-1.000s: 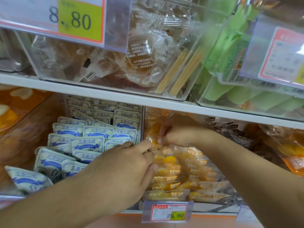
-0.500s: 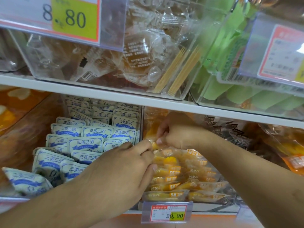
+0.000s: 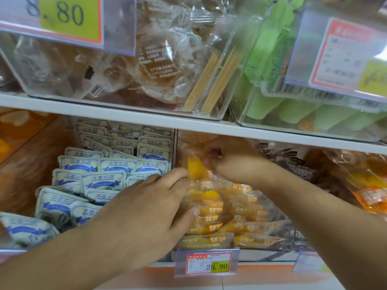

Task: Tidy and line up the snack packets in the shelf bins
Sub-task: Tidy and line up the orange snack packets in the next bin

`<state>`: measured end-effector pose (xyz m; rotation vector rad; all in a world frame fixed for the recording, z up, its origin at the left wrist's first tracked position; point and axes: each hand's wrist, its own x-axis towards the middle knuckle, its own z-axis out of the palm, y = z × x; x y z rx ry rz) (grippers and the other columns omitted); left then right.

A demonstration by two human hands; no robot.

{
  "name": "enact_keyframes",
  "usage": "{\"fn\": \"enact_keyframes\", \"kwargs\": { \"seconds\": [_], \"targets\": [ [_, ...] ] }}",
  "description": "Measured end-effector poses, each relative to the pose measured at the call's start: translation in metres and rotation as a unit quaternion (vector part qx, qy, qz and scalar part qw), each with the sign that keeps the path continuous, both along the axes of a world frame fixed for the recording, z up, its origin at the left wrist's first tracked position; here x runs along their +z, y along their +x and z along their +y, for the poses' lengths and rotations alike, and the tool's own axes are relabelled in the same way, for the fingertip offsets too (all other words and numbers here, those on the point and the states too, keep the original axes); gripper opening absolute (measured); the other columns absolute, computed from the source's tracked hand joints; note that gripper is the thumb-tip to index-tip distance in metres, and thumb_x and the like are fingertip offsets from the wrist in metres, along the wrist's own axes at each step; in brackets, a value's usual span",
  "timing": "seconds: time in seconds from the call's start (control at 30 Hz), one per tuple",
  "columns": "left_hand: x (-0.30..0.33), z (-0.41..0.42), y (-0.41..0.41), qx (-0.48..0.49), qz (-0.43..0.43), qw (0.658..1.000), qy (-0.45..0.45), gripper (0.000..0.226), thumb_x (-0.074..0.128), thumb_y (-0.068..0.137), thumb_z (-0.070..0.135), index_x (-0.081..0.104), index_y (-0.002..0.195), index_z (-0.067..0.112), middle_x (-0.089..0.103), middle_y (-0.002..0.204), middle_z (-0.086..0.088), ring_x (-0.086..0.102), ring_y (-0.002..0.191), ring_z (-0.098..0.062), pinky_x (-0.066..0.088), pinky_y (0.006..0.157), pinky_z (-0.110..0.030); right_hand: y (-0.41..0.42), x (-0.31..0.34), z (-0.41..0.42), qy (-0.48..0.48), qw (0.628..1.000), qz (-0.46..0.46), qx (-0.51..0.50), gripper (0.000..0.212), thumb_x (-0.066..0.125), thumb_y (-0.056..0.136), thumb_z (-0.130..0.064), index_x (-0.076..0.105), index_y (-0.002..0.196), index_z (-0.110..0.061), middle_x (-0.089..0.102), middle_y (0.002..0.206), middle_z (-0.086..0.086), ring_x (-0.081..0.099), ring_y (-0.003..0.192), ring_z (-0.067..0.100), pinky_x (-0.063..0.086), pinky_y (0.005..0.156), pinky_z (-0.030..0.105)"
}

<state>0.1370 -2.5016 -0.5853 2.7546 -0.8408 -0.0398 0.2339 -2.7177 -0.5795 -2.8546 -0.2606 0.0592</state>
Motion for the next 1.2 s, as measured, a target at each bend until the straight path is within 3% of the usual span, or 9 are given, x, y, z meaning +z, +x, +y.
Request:
{"fn": "enact_keyframes", "kwargs": {
  "seconds": [0.2, 0.3, 0.37, 0.57, 0.67, 0.77, 0.9, 1.03, 1.2],
  "targets": [
    [0.000, 0.000, 0.001, 0.002, 0.015, 1.000, -0.008, 0.062, 0.022, 0.097, 0.071, 0.023, 0.153, 0.042, 0.002, 0.153, 0.036, 0.028, 0.137, 0.001, 0.036, 0.110, -0.024, -0.016, -0.007, -0.011, -0.003, 0.998, -0.063, -0.005, 0.032, 0.059, 0.093, -0.038, 0.061, 0.124, -0.030, 0.067, 0.117, -0.001, 0.062, 0.110, 0.027, 0.054, 0.094, 0.045],
    [-0.001, 0.002, 0.003, -0.003, 0.020, 1.000, -0.023, 0.059, 0.026, 0.096, 0.071, 0.032, 0.148, 0.043, 0.010, 0.149, 0.035, 0.033, 0.132, 0.002, 0.038, 0.107, -0.024, -0.032, -0.001, -0.009, 0.069, 0.994, 0.075, 0.045, 0.028, 0.056, 0.102, -0.050, 0.064, 0.125, -0.035, 0.067, 0.120, -0.011, 0.062, 0.112, 0.014, 0.049, 0.104, 0.038],
    [-0.001, 0.003, 0.003, -0.006, 0.023, 0.999, -0.030, 0.057, 0.028, 0.096, 0.071, 0.036, 0.145, 0.043, 0.013, 0.147, 0.035, 0.034, 0.130, 0.002, 0.037, 0.106, -0.022, -0.041, -0.001, -0.008, 0.057, 0.986, 0.132, 0.079, 0.028, 0.059, 0.100, -0.051, 0.066, 0.122, -0.035, 0.066, 0.121, -0.013, 0.060, 0.115, 0.012, 0.047, 0.107, 0.038],
    [0.008, 0.004, 0.002, -0.012, 0.050, 0.999, -0.011, 0.079, 0.033, 0.081, 0.090, 0.022, 0.145, 0.047, 0.011, 0.145, 0.036, 0.032, 0.129, 0.003, 0.038, 0.104, -0.024, -0.053, -0.002, -0.011, 0.080, 0.985, 0.112, 0.105, 0.017, 0.069, 0.094, -0.044, 0.063, 0.100, -0.029, 0.064, 0.101, -0.010, 0.061, 0.099, 0.011, 0.051, 0.096, 0.040],
    [0.010, 0.002, -0.003, -0.005, 0.052, 0.999, 0.006, 0.097, 0.032, 0.069, 0.100, 0.005, 0.148, 0.050, -0.007, 0.150, 0.038, 0.006, 0.142, 0.000, 0.019, 0.111, -0.023, -0.051, -0.004, -0.010, 0.079, 0.985, 0.113, 0.101, 0.020, 0.071, 0.093, -0.042, 0.061, 0.104, -0.029, 0.065, 0.107, -0.012, 0.061, 0.105, 0.012, 0.050, 0.099, 0.040],
    [-0.001, -0.002, -0.004, 0.004, 0.007, 0.999, 0.038, 0.095, 0.022, 0.075, 0.098, 0.010, 0.153, 0.045, -0.015, 0.159, 0.026, -0.016, 0.150, -0.016, 0.000, 0.123, -0.039, -0.043, -0.006, -0.009, 0.082, 0.985, 0.118, 0.091, 0.027, 0.071, 0.092, -0.044, 0.060, 0.113, -0.032, 0.067, 0.109, -0.012, 0.063, 0.105, 0.012, 0.051, 0.099, 0.039],
    [-0.009, -0.007, 0.003, 0.021, -0.040, 0.998, 0.054, 0.090, 0.020, 0.078, 0.091, 0.024, 0.151, 0.040, -0.001, 0.161, 0.018, -0.006, 0.150, -0.025, 0.005, 0.125, -0.046, -0.036, -0.005, -0.012, 0.067, 0.984, 0.141, 0.091, 0.038, 0.060, 0.088, -0.059, 0.065, 0.117, -0.035, 0.069, 0.112, -0.013, 0.064, 0.106, 0.011, 0.052, 0.100, 0.042],
    [0.000, -0.011, 0.010, -0.016, -0.075, 0.995, 0.067, 0.089, 0.046, 0.065, 0.086, 0.059, 0.128, 0.026, 0.042, 0.147, 0.002, 0.026, 0.145, -0.027, 0.009, 0.119, -0.045, -0.035, -0.002, -0.015, 0.051, 0.985, 0.138, 0.086, 0.050, 0.065, 0.085, -0.059, 0.060, 0.130, -0.038, 0.067, 0.128, -0.012, 0.061, 0.119, 0.013, 0.049, 0.107, 0.039],
    [0.004, -0.018, 0.018, -0.029, -0.067, 0.994, 0.080, 0.088, 0.056, 0.069, 0.084, 0.044, 0.140, 0.034, 0.038, 0.144, 0.016, 0.017, 0.143, -0.011, 0.001, 0.122, -0.040, -0.038, 0.005, -0.023, 0.047, 0.994, 0.054, 0.085, 0.038, 0.069, 0.092, -0.052, 0.060, 0.126, -0.039, 0.056, 0.127, -0.016, 0.054, 0.121, 0.011, 0.045, 0.105, 0.032]
  ]
}}
